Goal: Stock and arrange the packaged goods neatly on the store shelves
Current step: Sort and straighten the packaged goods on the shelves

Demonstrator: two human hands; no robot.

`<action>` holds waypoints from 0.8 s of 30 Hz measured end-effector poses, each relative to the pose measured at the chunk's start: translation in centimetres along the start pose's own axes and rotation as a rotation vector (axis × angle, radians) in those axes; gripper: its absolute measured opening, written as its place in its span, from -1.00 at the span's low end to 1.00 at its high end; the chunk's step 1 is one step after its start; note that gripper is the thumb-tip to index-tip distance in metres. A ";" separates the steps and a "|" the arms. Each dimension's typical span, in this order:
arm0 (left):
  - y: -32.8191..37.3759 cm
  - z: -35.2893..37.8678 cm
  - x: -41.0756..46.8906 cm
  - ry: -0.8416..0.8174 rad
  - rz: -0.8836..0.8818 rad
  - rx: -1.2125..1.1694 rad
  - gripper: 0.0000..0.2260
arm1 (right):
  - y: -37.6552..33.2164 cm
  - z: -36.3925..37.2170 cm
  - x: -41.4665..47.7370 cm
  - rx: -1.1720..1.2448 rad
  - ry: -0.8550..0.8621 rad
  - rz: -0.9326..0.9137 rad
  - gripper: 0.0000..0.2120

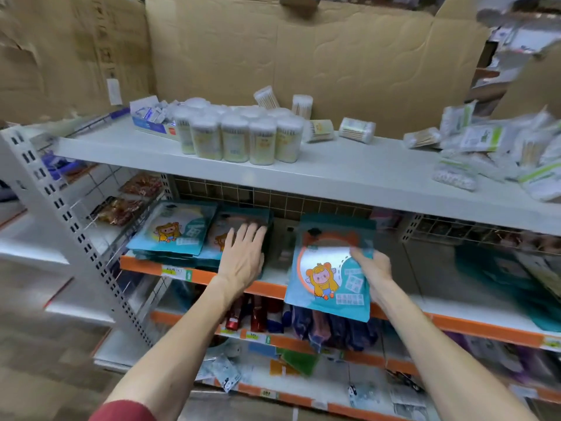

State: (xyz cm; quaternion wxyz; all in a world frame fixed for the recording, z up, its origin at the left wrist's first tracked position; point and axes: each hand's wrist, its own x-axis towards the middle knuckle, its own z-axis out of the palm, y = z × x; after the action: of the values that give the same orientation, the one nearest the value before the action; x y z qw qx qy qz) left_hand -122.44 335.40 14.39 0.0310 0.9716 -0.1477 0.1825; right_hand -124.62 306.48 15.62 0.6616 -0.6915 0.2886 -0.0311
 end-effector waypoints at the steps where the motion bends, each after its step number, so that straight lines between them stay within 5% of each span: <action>1: -0.3 -0.1 -0.2 0.004 -0.004 0.000 -0.45 | -0.1 0.4 -0.2 -0.006 -0.012 0.006 -0.77; 13: -7.6 -0.8 -2.9 -0.065 -0.165 -0.023 -0.49 | -1.1 6.8 -0.3 -0.070 -0.085 0.006 -0.80; 24: -14.9 0.8 -2.1 -0.030 -0.155 0.011 -0.52 | 0.0 16.9 2.9 -0.011 -0.196 0.223 -0.71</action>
State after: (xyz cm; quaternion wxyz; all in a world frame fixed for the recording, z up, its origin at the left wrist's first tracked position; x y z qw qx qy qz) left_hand -119.59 350.14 12.81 0.0376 0.9828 -0.0715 0.1659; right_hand -115.04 320.42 12.59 0.6821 -0.6585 0.2976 0.1118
